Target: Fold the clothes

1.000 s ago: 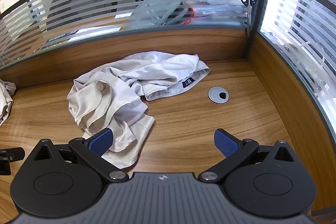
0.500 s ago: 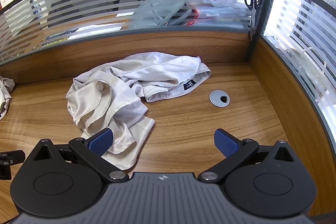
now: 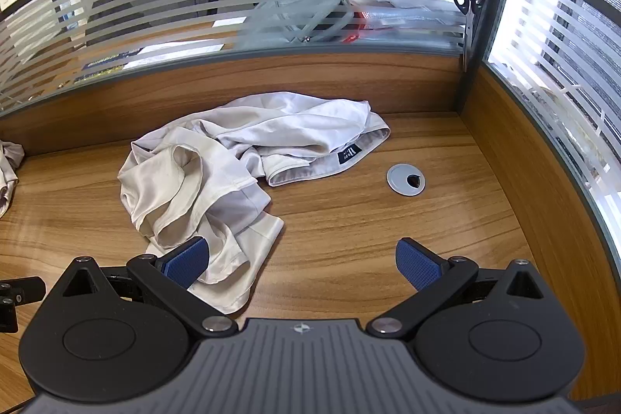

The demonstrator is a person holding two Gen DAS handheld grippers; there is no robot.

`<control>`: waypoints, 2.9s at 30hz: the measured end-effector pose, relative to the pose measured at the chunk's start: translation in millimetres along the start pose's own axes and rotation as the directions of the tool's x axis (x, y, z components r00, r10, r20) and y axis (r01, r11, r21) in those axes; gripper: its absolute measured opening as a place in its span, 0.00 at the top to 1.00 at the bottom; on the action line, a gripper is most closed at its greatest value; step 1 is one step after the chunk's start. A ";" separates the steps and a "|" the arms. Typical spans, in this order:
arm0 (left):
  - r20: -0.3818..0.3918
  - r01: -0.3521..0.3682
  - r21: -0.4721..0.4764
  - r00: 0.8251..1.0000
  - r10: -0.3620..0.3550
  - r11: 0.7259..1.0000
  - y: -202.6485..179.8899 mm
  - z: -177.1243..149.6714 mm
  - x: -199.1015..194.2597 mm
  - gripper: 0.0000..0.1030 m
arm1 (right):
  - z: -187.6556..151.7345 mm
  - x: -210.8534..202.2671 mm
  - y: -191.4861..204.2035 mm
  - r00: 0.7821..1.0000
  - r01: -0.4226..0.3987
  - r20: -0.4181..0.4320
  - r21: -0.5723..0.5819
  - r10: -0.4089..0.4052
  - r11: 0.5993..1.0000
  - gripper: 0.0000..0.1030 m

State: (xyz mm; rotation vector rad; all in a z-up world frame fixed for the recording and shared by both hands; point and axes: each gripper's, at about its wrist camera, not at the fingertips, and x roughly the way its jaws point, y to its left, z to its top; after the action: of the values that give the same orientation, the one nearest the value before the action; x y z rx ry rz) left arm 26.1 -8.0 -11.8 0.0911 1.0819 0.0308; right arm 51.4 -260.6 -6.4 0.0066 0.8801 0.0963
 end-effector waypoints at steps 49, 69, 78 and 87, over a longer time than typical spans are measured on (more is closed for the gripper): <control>0.074 0.126 0.223 0.987 -0.146 0.967 -67.6 83.9 183.0 0.90 | 31.5 219.0 15.7 0.946 -0.291 -0.214 -0.240 0.242 0.926 0.38; 0.082 -0.096 -0.382 0.987 0.138 0.919 126.7 43.7 76.1 0.96 | 20.6 149.3 1.9 0.967 -0.227 -0.174 -0.261 0.185 0.938 0.99; -0.112 -0.172 -0.461 0.985 0.135 0.870 159.9 -50.8 49.2 0.96 | -17.6 61.7 -83.9 0.982 -0.053 -0.189 -0.176 0.019 0.983 0.99; -0.131 -0.106 -0.407 0.990 0.057 0.907 148.2 -102.1 19.7 0.86 | -74.1 21.2 -139.4 0.953 0.021 -0.298 -0.101 -0.050 0.995 0.98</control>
State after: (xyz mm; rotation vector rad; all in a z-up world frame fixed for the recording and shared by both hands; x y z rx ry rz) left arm -51.9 147.0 -63.5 -0.2518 1.1673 0.3442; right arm 19.1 -400.1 -76.3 -0.1172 1.1789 0.1078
